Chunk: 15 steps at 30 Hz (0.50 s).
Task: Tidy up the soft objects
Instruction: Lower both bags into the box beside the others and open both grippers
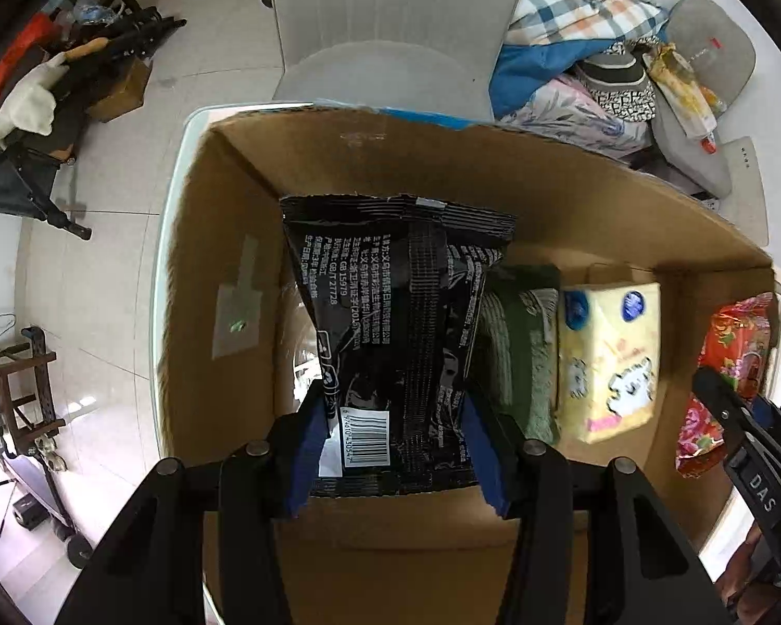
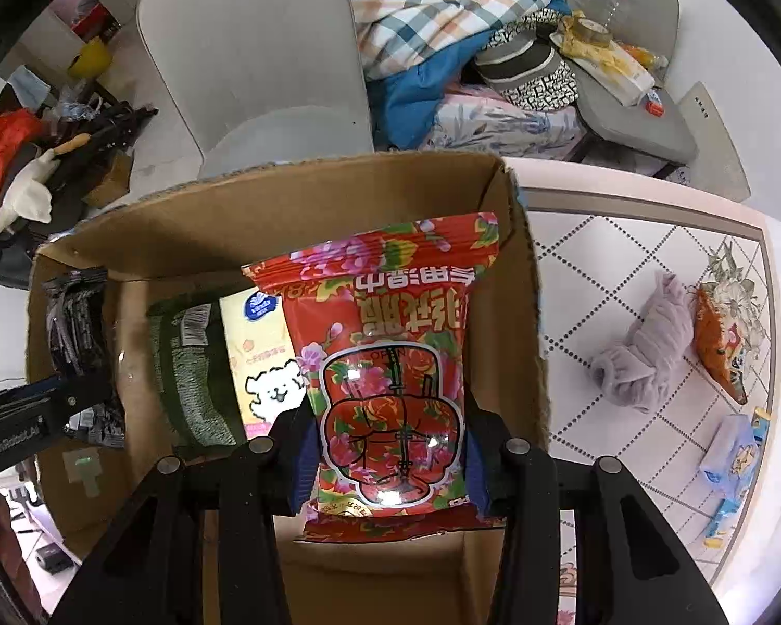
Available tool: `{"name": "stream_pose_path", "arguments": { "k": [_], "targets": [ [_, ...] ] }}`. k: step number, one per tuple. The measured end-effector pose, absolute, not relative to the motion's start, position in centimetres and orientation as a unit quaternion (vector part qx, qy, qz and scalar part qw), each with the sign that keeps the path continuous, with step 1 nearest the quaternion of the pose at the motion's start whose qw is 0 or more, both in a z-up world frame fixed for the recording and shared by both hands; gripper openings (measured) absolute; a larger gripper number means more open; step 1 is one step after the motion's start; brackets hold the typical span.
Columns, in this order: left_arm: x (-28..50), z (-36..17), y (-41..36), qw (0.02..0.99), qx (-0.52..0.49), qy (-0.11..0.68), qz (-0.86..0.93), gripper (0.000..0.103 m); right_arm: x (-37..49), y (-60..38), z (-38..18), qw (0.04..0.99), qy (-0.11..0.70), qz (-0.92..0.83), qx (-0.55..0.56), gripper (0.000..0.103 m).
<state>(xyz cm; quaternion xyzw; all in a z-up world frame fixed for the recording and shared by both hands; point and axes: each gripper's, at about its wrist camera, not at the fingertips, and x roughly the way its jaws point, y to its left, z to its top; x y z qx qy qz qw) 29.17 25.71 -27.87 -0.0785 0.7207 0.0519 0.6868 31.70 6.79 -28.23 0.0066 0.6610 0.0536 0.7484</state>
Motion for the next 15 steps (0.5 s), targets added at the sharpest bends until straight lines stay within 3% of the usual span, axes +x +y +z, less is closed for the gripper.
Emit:
{"name": "stream_pose_path", "arguments": {
  "k": [4, 5, 6, 13, 15],
  "targets": [
    [29.4, -28.7, 26.0, 0.668, -0.083, 0.737, 0.065, 0.051, 32.2, 7.0, -29.3, 0.743, 0.667, 0.046, 0.0, 0.051],
    [29.5, -28.8, 26.1, 0.665, -0.091, 0.739, 0.061, 0.052, 32.4, 7.0, -29.4, 0.743, 0.668, 0.041, -0.004, 0.06],
    [29.5, -28.7, 26.2, 0.667, -0.096, 0.736, 0.06, 0.055, 32.4, 7.0, -29.4, 0.745, 0.665, 0.038, -0.003, 0.066],
    [28.4, -25.7, 26.3, 0.696, -0.083, 0.71, 0.063, 0.078, 31.8, 7.0, -27.6, 0.756, 0.653, 0.046, -0.007, 0.075],
    [27.7, -24.7, 26.5, 0.705, -0.083, 0.701, 0.064, 0.091, 31.3, 7.2, -26.9, 0.759, 0.649, 0.048, -0.013, 0.076]
  ]
}}
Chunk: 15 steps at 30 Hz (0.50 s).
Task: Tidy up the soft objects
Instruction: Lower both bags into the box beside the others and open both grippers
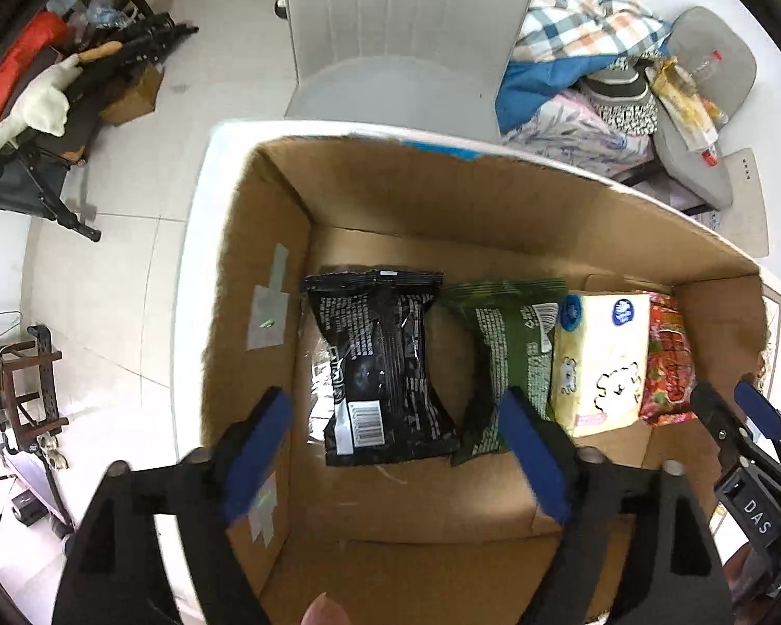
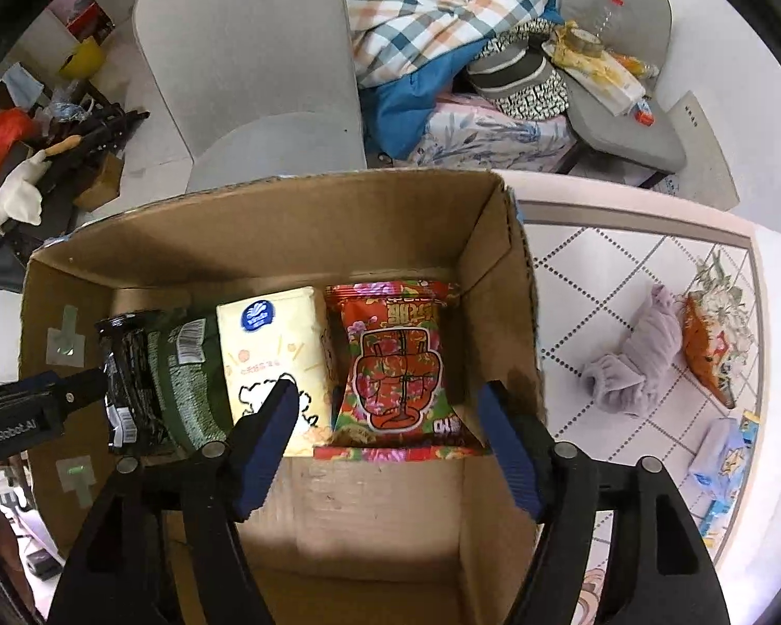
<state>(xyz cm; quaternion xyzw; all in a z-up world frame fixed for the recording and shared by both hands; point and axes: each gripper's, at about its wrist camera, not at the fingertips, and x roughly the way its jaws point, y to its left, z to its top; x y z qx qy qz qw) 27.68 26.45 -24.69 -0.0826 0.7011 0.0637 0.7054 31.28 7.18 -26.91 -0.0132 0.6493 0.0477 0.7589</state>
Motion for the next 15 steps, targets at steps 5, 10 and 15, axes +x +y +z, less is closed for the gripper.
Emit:
{"name": "stream_pose_path", "arguments": {
  "k": [5, 10, 15],
  "targets": [
    [26.0, -22.9, 26.6, 0.721, -0.081, 0.685, 0.066, 0.102, 29.8, 7.2, -25.5, 0.759, 0.649, 0.062, -0.007, 0.1],
    [23.9, -21.7, 26.3, 0.733, -0.077, 0.672, 0.071, 0.102, 27.6, 7.6, -24.5, 0.759, 0.647, 0.073, -0.023, 0.103],
    [21.2, -20.0, 25.1, 0.747, -0.073, 0.658, 0.066, 0.102, 24.9, 7.4, -23.7, 0.755, 0.65, 0.085, -0.016, 0.103]
  ]
}}
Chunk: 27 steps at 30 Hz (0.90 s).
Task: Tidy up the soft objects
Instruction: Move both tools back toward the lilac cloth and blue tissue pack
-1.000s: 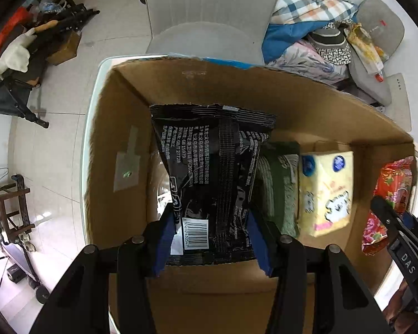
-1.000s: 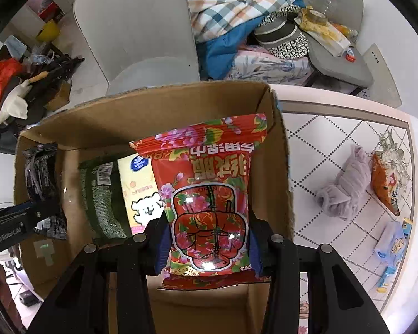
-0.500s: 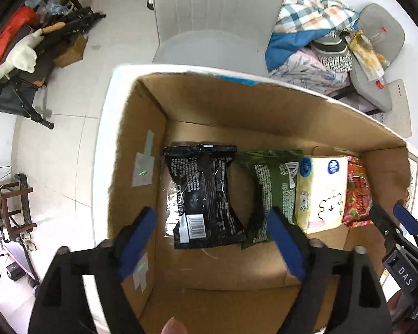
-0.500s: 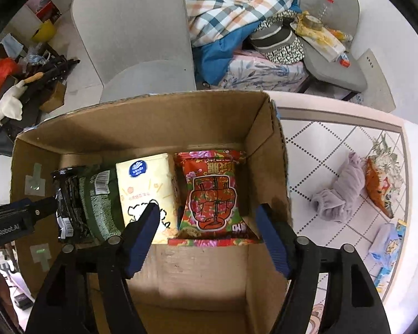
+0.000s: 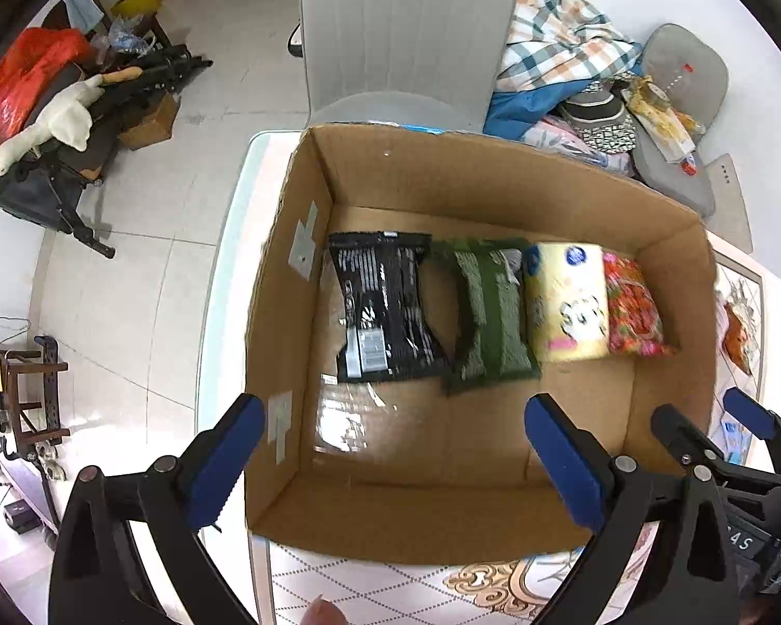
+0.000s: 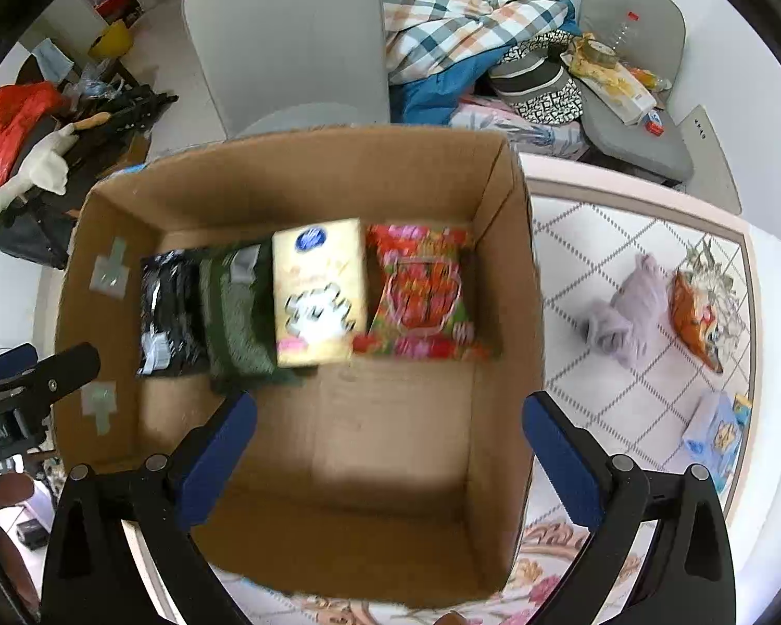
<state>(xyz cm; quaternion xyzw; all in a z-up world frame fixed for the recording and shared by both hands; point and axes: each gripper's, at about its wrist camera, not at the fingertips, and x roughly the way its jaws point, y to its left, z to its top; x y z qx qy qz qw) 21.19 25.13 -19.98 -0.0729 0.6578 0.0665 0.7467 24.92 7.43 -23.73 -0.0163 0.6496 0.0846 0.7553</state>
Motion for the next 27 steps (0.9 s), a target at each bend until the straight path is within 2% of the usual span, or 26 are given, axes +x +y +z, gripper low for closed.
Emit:
{"name": "stream_pose_path", "arguments": {
  "k": [17, 27],
  "targets": [
    [12.9, -11.2, 21.4, 0.81, -0.049, 0.581, 0.054, 0.102, 15.6, 4.9, -15.3, 0.791, 0.602, 0.112, -0.001, 0.103],
    [9.2, -7.9, 19.7, 0.83, -0.036, 0.554, 0.058, 0.102, 11.1, 3.6, -11.9, 0.791, 0.591, 0.153, 0.017, 0.103]
  ]
}}
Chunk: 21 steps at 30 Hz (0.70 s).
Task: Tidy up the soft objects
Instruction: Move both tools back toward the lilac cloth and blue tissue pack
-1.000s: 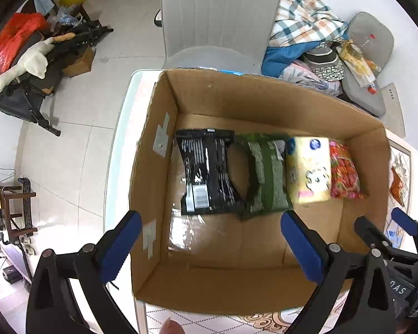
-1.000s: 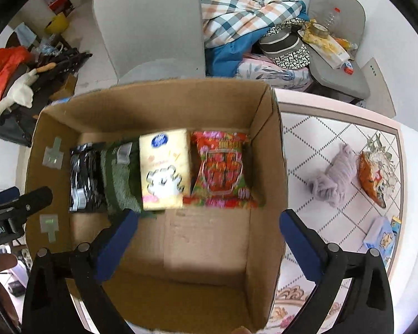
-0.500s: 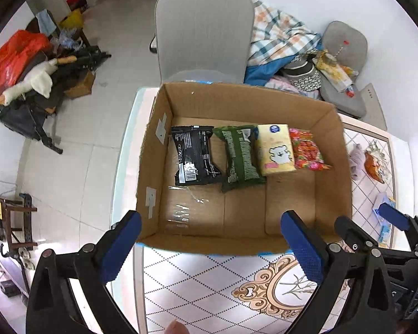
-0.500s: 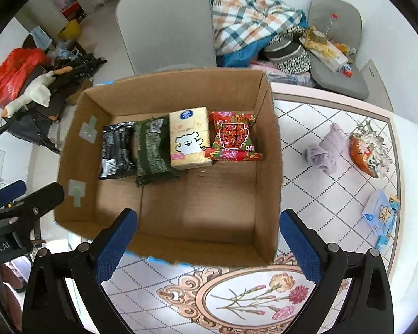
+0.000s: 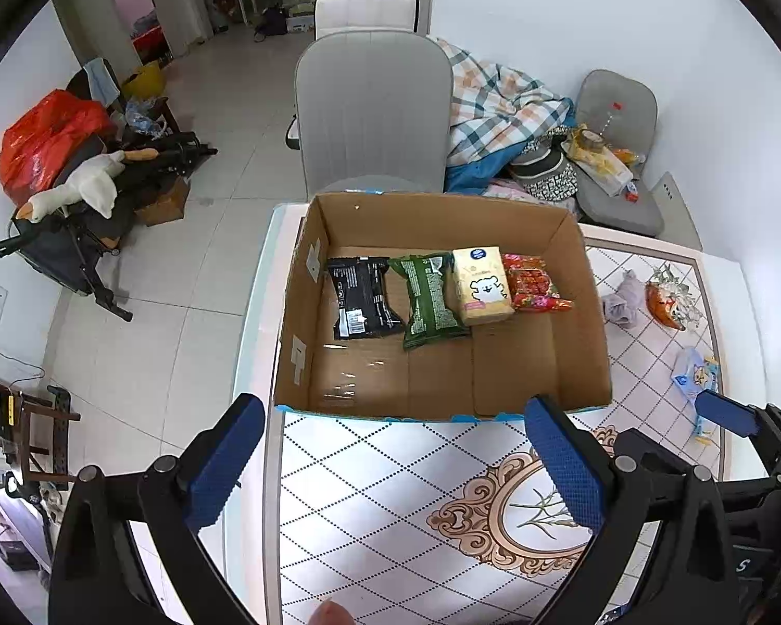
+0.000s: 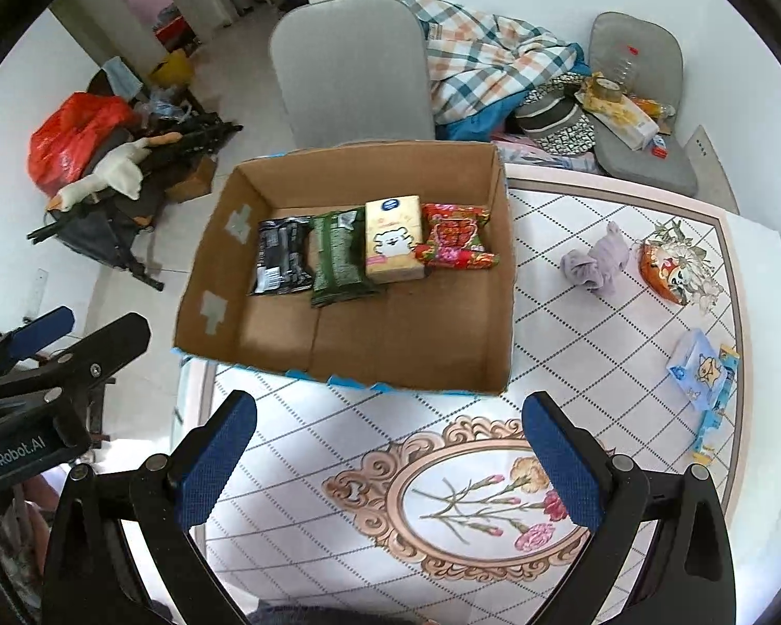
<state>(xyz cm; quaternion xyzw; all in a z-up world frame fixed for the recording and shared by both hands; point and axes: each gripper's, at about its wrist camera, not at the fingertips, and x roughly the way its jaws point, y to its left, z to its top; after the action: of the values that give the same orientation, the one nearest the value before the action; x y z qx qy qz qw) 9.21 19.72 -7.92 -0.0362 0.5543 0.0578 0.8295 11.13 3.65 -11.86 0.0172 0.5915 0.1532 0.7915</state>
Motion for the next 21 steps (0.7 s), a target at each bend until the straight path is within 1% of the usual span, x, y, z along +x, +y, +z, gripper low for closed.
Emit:
{"name": "stream_pose_path", "arguments": {
  "k": [4, 7, 12, 16, 18, 21],
  "targets": [
    [9.1, -6.5, 17.9, 0.836, -0.04, 0.545, 0.049, 0.102, 10.6, 1.5, -10.9, 0.793, 0.587, 0.158, 0.05, 0.103],
    [9.9, -5.9, 15.2, 0.838, -0.03, 0.544, 0.034, 0.102, 10.7, -1.5, -10.2, 0.798, 0.581, 0.145, 0.07, 0.103],
    [12.8, -6.5, 8.3, 0.835, 0.017, 0.55, -0.01, 0.102, 11.8, -9.2, -10.4, 0.805, 0.579, 0.083, 0.098, 0.103],
    [16.3, -8.3, 1.4, 0.825, 0.097, 0.555, -0.038, 0.102, 13.0, -17.8, -12.1, 0.802, 0.585, 0.006, 0.119, 0.103],
    [18.9, -10.1, -2.6, 0.81, 0.148, 0.564, -0.056, 0.102, 13.9, -21.8, -13.8, 0.794, 0.596, -0.026, 0.118, 0.103],
    [22.3, -13.0, -6.8, 0.787, 0.212, 0.575, -0.067, 0.102, 15.8, -25.8, -16.5, 0.779, 0.619, -0.04, 0.093, 0.103]
  ]
}}
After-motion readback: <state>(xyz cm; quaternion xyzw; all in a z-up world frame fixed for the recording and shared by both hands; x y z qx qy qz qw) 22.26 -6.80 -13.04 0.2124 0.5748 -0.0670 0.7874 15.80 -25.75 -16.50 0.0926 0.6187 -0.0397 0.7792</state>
